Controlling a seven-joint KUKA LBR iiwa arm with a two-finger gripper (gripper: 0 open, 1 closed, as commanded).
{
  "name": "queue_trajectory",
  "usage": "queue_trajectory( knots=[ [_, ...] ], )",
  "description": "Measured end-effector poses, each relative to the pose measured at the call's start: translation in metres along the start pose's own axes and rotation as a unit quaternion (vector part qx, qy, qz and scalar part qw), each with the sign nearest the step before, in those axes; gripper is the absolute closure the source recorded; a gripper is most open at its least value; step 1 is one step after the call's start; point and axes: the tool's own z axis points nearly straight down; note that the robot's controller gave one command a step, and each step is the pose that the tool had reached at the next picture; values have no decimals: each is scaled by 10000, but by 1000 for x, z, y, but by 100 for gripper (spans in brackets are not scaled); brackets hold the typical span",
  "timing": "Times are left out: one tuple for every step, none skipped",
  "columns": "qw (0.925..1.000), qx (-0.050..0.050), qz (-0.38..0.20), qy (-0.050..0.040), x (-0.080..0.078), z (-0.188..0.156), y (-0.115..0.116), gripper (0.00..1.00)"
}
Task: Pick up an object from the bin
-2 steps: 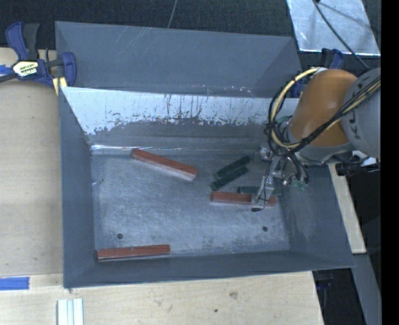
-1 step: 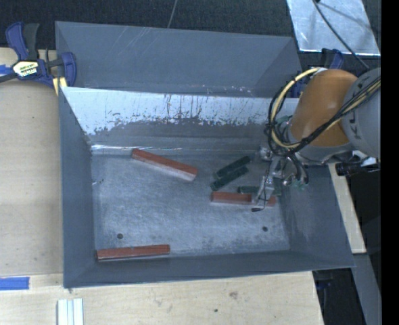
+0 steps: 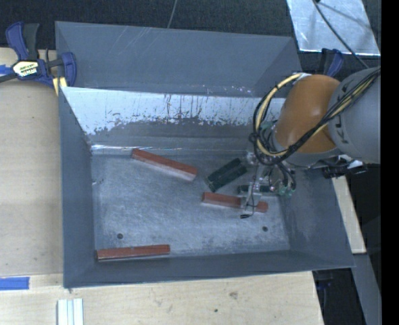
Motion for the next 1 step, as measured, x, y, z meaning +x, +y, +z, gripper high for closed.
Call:
queue_trajectory(
  knots=[
    [9999, -11, 139, -9, -6, -8, 14, 0]
  ],
)
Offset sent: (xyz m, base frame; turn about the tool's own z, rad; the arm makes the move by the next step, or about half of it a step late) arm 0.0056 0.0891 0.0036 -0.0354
